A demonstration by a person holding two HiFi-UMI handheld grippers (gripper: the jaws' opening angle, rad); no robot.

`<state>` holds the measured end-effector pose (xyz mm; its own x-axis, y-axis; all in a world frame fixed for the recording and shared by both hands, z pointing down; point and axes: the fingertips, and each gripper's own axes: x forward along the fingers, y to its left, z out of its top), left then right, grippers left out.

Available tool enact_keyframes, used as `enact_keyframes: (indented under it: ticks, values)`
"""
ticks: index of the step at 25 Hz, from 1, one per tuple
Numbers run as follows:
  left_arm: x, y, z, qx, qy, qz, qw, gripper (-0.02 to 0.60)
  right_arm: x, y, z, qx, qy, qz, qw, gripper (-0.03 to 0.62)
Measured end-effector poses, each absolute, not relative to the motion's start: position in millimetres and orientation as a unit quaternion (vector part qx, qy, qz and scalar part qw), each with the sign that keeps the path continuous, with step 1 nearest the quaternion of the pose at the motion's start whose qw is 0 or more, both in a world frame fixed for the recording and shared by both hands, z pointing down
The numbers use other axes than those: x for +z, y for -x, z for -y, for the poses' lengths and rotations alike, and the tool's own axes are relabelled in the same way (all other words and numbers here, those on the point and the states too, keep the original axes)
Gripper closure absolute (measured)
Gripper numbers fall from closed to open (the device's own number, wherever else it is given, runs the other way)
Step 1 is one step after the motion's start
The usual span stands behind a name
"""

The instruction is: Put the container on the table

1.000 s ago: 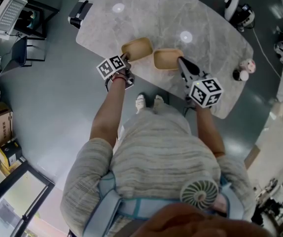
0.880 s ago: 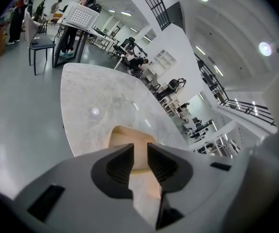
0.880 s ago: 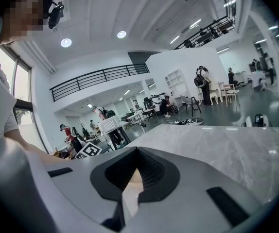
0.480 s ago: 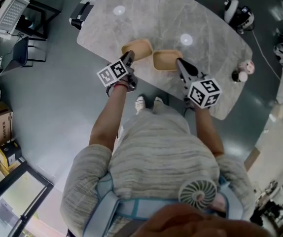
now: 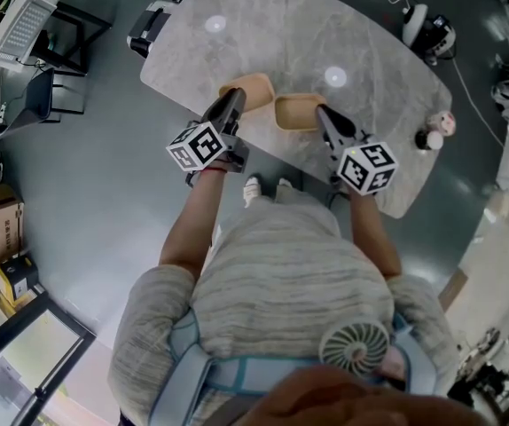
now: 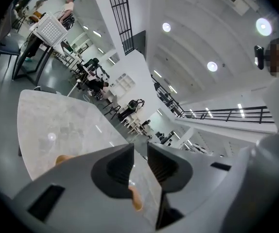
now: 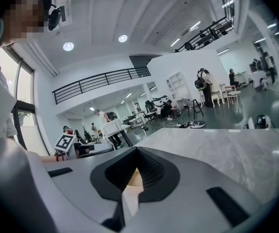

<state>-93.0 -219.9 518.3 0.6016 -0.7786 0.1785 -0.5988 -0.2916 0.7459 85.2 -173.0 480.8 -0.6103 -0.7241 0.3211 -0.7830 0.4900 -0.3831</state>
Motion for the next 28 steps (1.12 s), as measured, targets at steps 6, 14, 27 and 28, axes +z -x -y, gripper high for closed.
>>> enact_keyframes:
  ticks: [6, 14, 27, 28]
  values:
    - [486.4, 81.2, 206.3, -0.123, -0.841, 0.393, 0.351, 0.494, 473.7, -88.0, 171.5, 0.246, -0.434, 0.865, 0.053, 0.591]
    - [456.6, 69.5, 177.7, -0.109, -0.884, 0.354, 0.285, 0.494, 461.3, -80.4, 163.6, 0.232, -0.419, 0.877, 0.039, 0.591]
    - [425.1, 60.8, 147.3, -0.095, -0.916, 0.333, 0.203, 0.494, 447.6, -69.2, 136.0, 0.201, -0.382, 0.902, 0.029, 0.591]
    - [423.1, 59.3, 146.3, -0.095, -0.918, 0.330, 0.198, 0.494, 446.2, -69.3, 135.8, 0.198, -0.382, 0.902, 0.028, 0.591]
